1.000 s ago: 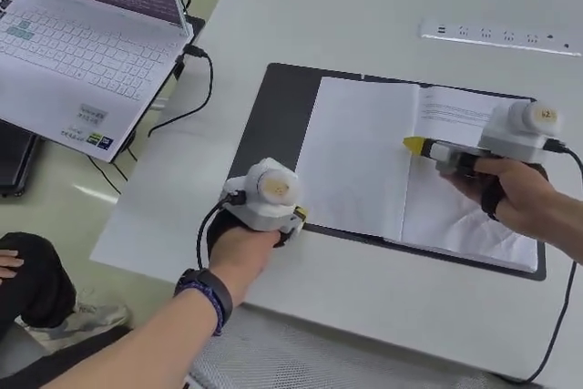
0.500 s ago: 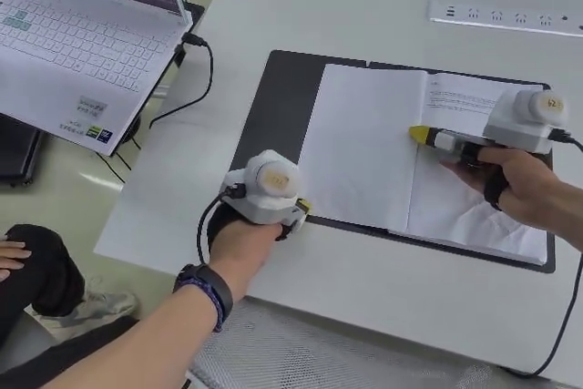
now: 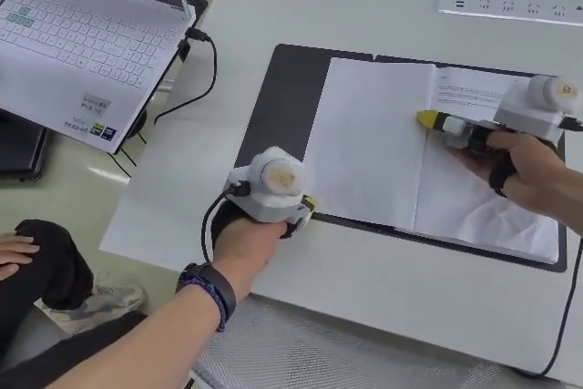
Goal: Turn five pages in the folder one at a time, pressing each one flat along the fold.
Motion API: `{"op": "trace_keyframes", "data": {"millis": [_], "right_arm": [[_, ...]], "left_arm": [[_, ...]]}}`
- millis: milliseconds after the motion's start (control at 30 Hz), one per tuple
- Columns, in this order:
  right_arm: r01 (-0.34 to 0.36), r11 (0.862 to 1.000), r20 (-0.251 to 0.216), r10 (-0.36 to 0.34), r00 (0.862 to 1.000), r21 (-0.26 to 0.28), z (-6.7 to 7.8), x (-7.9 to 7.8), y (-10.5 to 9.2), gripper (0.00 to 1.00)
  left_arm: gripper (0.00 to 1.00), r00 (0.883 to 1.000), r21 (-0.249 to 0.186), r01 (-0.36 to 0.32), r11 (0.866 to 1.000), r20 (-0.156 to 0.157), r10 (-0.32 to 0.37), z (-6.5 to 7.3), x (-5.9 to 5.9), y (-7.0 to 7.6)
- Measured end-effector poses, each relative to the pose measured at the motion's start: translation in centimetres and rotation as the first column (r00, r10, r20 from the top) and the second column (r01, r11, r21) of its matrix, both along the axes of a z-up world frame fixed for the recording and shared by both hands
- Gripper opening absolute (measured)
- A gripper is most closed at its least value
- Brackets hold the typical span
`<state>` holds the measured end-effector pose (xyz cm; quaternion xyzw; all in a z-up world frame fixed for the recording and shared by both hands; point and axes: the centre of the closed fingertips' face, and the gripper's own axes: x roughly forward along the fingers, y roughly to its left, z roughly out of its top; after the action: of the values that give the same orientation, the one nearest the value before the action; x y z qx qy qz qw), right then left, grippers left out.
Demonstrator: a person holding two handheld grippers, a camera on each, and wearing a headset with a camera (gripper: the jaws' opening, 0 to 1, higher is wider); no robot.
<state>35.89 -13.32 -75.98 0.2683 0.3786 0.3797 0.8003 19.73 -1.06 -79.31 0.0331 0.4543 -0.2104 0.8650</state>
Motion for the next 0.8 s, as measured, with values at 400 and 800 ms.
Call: {"op": "trace_keyframes", "data": {"millis": [400,800], "right_arm": [[0.104,0.993,-0.022,-0.102,0.994,0.061,-1.7,4.7,-0.7,0.00],[0.165,0.982,-0.008,-0.165,0.986,0.087,-2.1,7.4,-0.3,0.00]], "left_arm": [[0.00,1.000,-0.009,-0.005,1.000,-0.003,0.005,0.0,-0.1,0.0],[0.00,1.000,-0.015,-0.005,1.000,-0.009,0.005,-0.1,0.0,0.1]]}}
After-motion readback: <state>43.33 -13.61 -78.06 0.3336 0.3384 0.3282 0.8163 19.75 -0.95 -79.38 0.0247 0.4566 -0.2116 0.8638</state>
